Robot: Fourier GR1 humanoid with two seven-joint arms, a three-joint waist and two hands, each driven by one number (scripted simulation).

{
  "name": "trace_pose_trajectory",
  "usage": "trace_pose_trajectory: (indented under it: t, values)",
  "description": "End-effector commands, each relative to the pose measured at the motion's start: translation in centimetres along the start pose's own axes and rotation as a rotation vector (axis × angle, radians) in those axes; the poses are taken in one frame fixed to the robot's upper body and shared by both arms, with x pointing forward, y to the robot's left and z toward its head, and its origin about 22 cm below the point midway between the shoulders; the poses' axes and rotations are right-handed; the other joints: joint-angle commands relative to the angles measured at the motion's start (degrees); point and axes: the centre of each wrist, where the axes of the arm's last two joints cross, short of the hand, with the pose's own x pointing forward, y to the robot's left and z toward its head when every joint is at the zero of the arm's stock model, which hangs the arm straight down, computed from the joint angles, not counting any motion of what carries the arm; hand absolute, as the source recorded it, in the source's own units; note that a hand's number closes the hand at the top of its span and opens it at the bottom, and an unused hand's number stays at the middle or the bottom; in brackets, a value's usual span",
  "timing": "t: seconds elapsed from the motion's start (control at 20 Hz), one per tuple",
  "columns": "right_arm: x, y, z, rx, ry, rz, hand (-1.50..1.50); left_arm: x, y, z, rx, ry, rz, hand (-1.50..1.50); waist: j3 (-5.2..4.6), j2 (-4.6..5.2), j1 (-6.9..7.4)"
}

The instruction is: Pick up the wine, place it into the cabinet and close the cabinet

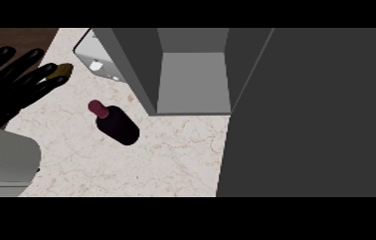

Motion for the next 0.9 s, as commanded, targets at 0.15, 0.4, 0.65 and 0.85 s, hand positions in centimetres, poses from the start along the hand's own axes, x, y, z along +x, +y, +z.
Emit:
trace_pose_trajectory:
  t: [0.15,0.4,0.65,0.85]
  values:
    - [3.8,2.0,1.4,-0.028,-0.037,0.007,-1.5,1.9,-0.2,-0.6,0.025,0.052,-0.001,-1.5,-0.04,-0.1,0.24]
    - [3.3,2.2,1.5,-0.028,-0.034,0.016,-1.5,0.4,0.7,0.6,0.024,0.062,-0.015,-1.5,-0.03,-0.03,0.03]
    - [4.1,2.0,1.7,-0.036,-0.04,0.008,-1.5,1.0,0.0,0.0,0.054,0.081,-0.017,-1.5,-0.02,-0.1,0.13]
    - [3.9,2.6,1.7,-0.026,-0.017,0.012,-1.5,-1.8,2.2,0.4,0.058,0.1,-0.017,-1.5,-0.07,0.02,-0.65]
